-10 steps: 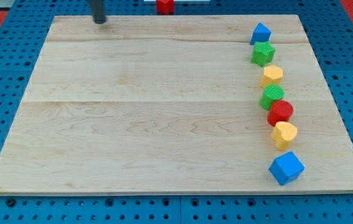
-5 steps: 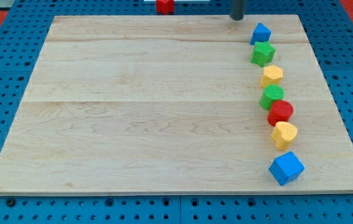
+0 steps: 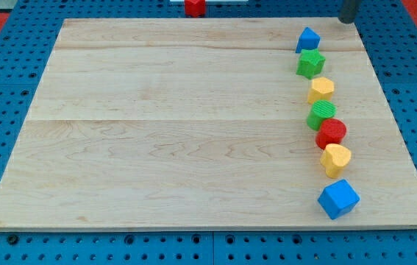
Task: Slide yellow hexagon to the top center
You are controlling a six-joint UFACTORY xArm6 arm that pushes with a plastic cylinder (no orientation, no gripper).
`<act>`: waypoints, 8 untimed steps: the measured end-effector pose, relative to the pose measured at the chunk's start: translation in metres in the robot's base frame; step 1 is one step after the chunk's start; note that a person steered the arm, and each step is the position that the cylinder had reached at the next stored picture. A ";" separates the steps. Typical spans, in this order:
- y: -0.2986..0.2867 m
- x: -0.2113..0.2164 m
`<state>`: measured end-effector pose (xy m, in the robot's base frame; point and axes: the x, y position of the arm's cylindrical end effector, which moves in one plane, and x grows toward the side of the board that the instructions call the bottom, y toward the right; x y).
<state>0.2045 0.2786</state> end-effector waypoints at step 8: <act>-0.143 0.171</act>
<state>0.3759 0.1355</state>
